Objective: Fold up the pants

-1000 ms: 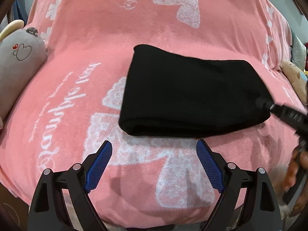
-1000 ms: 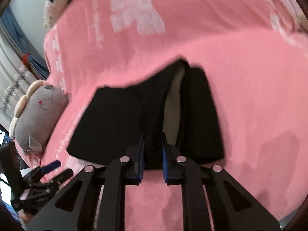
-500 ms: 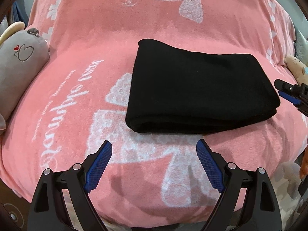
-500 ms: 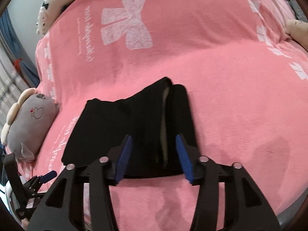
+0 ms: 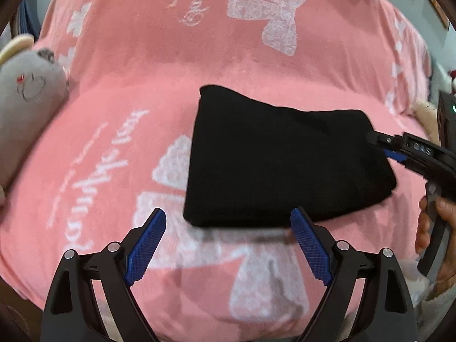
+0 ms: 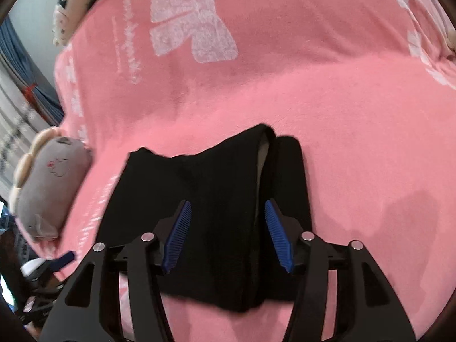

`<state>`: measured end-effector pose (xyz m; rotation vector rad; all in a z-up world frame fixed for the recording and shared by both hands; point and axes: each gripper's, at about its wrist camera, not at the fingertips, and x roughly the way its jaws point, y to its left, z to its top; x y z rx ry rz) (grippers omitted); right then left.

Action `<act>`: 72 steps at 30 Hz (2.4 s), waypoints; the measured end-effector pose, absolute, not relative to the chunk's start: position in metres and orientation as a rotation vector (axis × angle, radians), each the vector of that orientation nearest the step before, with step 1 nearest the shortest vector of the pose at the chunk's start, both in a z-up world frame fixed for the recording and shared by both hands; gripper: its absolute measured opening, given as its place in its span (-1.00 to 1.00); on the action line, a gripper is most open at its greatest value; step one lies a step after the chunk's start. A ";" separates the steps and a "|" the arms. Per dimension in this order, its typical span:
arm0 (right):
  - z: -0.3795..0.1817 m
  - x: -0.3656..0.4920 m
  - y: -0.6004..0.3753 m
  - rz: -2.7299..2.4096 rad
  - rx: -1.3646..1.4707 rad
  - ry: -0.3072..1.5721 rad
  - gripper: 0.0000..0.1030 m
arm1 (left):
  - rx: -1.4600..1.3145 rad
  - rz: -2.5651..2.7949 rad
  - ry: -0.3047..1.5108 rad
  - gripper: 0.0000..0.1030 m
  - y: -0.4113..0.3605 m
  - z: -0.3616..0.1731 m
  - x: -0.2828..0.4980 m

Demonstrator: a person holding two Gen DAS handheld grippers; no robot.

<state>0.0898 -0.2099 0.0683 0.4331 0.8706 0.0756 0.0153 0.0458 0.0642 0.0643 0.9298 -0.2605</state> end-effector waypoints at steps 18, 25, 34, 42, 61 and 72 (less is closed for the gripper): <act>0.061 0.111 -0.227 0.016 0.446 0.825 -0.51 | 0.151 -0.219 0.996 0.68 0.021 0.030 0.051; 0.073 0.063 -0.236 0.050 0.542 0.797 -0.18 | 0.097 -0.222 0.996 0.68 0.030 0.032 0.051; 0.057 0.041 -0.256 0.106 0.641 0.896 0.46 | -0.462 -0.378 1.223 0.69 0.084 -0.007 0.104; 0.015 0.064 -0.237 0.150 0.670 1.010 -0.14 | -0.581 -0.510 1.138 -0.10 0.088 -0.017 0.104; 0.065 -0.021 -0.175 0.119 0.537 0.929 0.39 | -0.419 -0.297 1.007 0.49 0.141 0.042 0.016; 0.042 0.097 -0.163 0.095 0.425 0.954 -0.64 | 0.052 -0.201 0.927 0.61 0.071 0.045 0.021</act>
